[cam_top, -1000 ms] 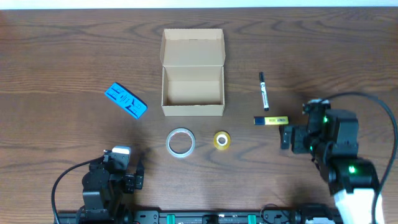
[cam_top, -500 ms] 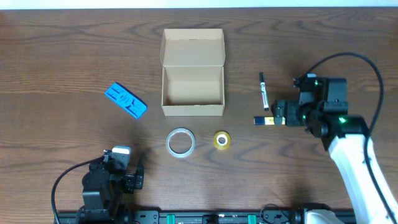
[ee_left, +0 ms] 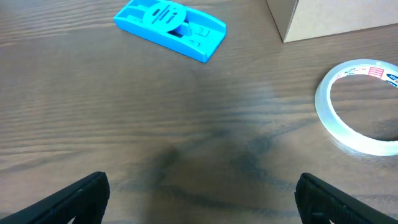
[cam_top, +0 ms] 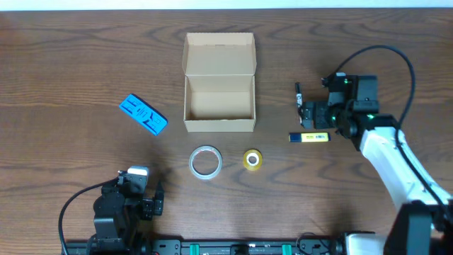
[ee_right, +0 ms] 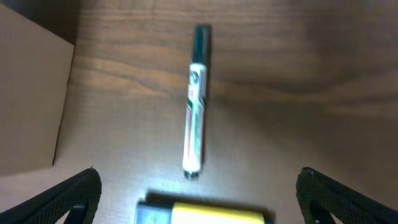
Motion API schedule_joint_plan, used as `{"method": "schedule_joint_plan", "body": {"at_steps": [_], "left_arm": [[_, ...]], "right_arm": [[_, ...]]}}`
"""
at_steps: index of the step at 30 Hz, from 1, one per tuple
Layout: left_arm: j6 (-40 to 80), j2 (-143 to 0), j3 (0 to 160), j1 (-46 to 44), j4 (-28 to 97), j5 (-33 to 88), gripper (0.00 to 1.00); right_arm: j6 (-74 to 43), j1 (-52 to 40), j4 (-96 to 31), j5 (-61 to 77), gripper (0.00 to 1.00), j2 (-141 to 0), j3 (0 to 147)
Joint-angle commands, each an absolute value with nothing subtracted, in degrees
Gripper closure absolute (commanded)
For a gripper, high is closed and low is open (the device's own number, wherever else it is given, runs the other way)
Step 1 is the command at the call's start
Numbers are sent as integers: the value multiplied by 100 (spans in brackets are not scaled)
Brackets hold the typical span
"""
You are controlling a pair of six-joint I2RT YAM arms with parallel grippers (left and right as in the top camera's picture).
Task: Pack container
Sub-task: 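Move right gripper to the white marker and grasp it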
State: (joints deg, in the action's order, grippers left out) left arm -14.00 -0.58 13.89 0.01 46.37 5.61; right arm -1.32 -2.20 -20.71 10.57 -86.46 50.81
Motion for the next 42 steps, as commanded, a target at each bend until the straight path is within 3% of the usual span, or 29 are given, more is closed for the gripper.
{"method": "schedule_joint_plan", "body": {"at_steps": [1, 5, 11, 19, 26, 38, 42], "left_arm": [[-1503, -21, 1343, 40, 4692, 558, 5], [-1503, -21, 1343, 40, 4694, 556, 5], [-1503, -21, 1343, 40, 4694, 556, 5], [-1503, -21, 1343, 40, 4692, 556, 5], [-1503, -21, 1343, 40, 4694, 556, 5], [-1503, -21, 1343, 40, 4694, 556, 5], [-1503, -21, 1343, 40, 4694, 556, 5]], "right_arm": [[-167, -340, -1789, 1098, 4, -8930, 5216], [-567, -384, -1004, 1094, 18, -9218, 5216], [-576, -582, -897, 392, 15, -9588, 5601], [-580, -840, -2974, -21, 8, -10803, 7673], [-799, -864, -4388, -19, 9, -12007, 9078], [-1031, -878, -4786, 62, 24, -12643, 9247], [-1074, -878, -4799, 54, 40, -12656, 9244]]}}
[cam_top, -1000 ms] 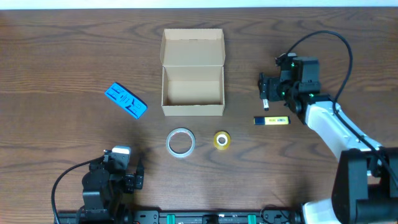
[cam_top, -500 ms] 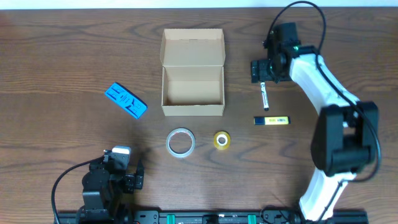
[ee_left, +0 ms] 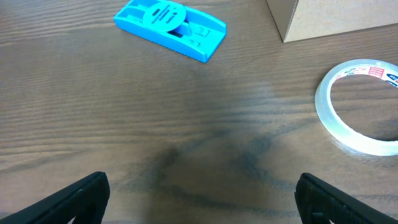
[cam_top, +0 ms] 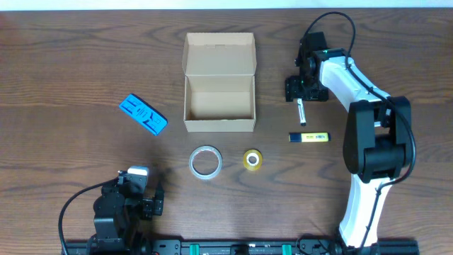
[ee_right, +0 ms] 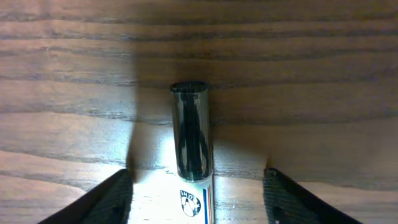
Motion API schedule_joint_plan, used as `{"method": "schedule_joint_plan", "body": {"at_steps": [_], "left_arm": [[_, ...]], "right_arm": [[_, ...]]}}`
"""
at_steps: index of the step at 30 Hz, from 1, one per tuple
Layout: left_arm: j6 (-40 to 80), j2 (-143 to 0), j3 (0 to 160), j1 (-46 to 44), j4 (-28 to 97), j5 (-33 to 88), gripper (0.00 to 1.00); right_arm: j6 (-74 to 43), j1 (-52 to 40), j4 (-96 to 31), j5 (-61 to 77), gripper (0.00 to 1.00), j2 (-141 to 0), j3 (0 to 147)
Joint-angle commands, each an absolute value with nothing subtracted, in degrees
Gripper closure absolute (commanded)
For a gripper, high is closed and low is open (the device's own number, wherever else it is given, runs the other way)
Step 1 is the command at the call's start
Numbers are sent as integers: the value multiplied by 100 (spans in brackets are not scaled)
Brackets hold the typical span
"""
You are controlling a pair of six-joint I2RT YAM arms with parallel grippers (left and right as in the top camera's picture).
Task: Pack container
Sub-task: 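Move right gripper to the white marker and grasp it, then carry the marker with right gripper into the box and release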
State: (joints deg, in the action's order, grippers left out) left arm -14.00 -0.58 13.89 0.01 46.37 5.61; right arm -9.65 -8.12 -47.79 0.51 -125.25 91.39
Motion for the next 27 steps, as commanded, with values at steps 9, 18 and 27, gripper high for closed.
{"method": "schedule_joint_plan", "body": {"at_steps": [9, 18, 27], "left_arm": [[-1503, -21, 1343, 40, 4692, 556, 5], [-1503, -21, 1343, 40, 4694, 556, 5], [-1503, -21, 1343, 40, 4694, 556, 5]], "right_arm": [[-1070, -878, -4862, 45, 80, -12669, 9170], [-897, -878, -4777, 1, 99, -12665, 9188], [-757, -969, -5186, 47, 99, -12311, 9518]]}}
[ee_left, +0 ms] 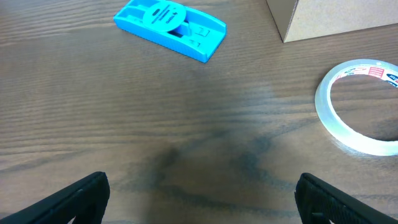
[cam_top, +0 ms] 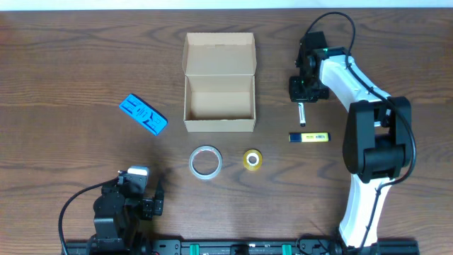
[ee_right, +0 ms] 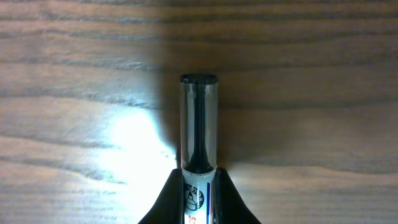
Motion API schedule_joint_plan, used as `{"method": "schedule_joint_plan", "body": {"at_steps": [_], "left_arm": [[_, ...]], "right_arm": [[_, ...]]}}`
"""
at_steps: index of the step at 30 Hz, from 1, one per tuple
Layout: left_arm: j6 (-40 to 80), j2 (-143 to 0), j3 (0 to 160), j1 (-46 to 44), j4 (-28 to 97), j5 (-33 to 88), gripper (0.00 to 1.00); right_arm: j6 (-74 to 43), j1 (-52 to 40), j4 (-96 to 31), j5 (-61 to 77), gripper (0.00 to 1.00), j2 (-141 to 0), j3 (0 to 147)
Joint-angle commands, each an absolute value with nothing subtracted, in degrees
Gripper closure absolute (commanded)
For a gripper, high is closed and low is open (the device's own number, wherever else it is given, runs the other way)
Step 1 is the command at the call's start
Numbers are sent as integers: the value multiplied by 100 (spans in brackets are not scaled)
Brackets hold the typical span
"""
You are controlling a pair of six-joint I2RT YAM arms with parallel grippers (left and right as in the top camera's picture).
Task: Pack container
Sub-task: 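Carry the marker with right gripper into the box and release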
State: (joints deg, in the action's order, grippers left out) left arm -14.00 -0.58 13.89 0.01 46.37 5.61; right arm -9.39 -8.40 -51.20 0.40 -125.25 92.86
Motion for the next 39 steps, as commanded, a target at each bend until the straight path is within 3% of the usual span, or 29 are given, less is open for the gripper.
{"method": "schedule_joint_plan", "body": {"at_steps": [1, 16, 26, 39], "left_arm": [[-1503, -21, 1343, 40, 4692, 556, 5], [-1503, -21, 1343, 40, 4694, 556, 5], [-1503, -21, 1343, 40, 4692, 558, 5], [-1503, -21, 1343, 40, 4692, 558, 5]], "right_arm": [[-735, -1002, -5231, 45, 99, -12226, 9566], [49, -2392, -5183, 43, 99, -10805, 9793], [666, -3422, -4176, -139, 99, -10973, 9791], [996, -3649, -3848, -145, 99, -11920, 9791]]}}
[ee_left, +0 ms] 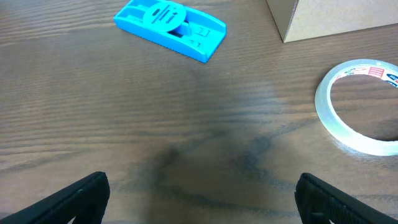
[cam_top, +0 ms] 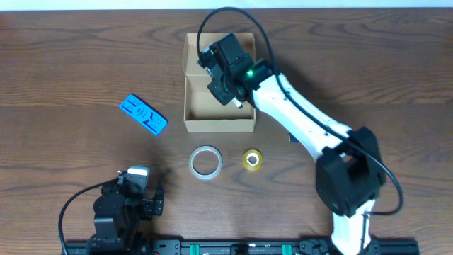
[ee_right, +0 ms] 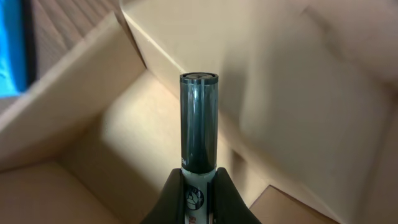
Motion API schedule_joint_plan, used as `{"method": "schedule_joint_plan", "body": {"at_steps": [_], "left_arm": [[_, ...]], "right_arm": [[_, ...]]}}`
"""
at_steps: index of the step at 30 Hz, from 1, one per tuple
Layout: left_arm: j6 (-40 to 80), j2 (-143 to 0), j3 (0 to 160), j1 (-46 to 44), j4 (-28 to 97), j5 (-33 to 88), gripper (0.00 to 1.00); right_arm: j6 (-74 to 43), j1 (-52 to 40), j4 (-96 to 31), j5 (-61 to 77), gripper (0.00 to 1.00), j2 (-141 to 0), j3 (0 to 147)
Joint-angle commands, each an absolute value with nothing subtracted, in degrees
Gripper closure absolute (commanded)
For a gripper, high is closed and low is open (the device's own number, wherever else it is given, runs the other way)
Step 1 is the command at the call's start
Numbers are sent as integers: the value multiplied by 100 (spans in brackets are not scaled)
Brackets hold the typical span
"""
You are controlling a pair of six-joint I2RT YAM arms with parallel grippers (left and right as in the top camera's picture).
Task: Pack container
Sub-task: 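Carry the marker with right gripper into the box and release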
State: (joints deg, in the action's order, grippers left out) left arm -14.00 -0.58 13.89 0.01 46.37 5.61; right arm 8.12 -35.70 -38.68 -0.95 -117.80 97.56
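Note:
The open cardboard box [cam_top: 219, 126] stands at the table's back middle, its lid flap folded back. My right gripper [cam_top: 233, 92] hangs over the box's inside, shut on a green-capped white marker [ee_right: 199, 118]. In the right wrist view the marker sticks out from between the fingers [ee_right: 221, 193], and the box's walls and floor [ee_right: 93, 162] lie behind it. My left gripper [ee_left: 204, 202] rests low at the front left, open, with bare table between its fingers.
A blue flat device [cam_top: 143, 114] lies left of the box. A clear tape roll [cam_top: 206, 162] and a small yellow tape roll [cam_top: 253, 159] lie in front of the box. The right arm stretches across the table's right half.
My right gripper held the marker on the table to the right of the box; now it holds it over the inside of the box. The left arm has not moved.
My right gripper was open above the marker lying right of the box. Then it was down around the marker, still open, then shut on it on the table. Now the marker is held over the open box. The left gripper stayed open throughout.

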Motion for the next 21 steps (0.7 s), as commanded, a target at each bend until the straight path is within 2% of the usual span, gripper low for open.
{"method": "schedule_joint_plan", "body": {"at_steps": [1, 6, 7, 10, 11, 13, 21], "left_arm": [[-1503, -21, 1343, 40, 4692, 556, 5], [-1503, -21, 1343, 40, 4692, 556, 5], [-1503, -21, 1343, 40, 4692, 558, 5], [-1503, -21, 1343, 40, 4692, 558, 5], [-1503, -21, 1343, 40, 4694, 556, 5], [-1503, -21, 1343, 40, 4694, 556, 5], [-1503, -21, 1343, 40, 4692, 558, 5]], "right_arm": [[1000, -3653, -3850, -145, 99, -11966, 9791], [1041, -3684, -3857, -128, 99, -12073, 9791], [1039, -3693, -3852, -128, 95, -12081, 9791], [1041, -3723, -3833, -130, 77, -12081, 9791], [1041, -3728, -3826, -130, 67, -12081, 9791], [1046, -3732, -3826, -132, 61, -12081, 9791], [1096, -3732, -3844, -132, 56, -11883, 9863]]}}
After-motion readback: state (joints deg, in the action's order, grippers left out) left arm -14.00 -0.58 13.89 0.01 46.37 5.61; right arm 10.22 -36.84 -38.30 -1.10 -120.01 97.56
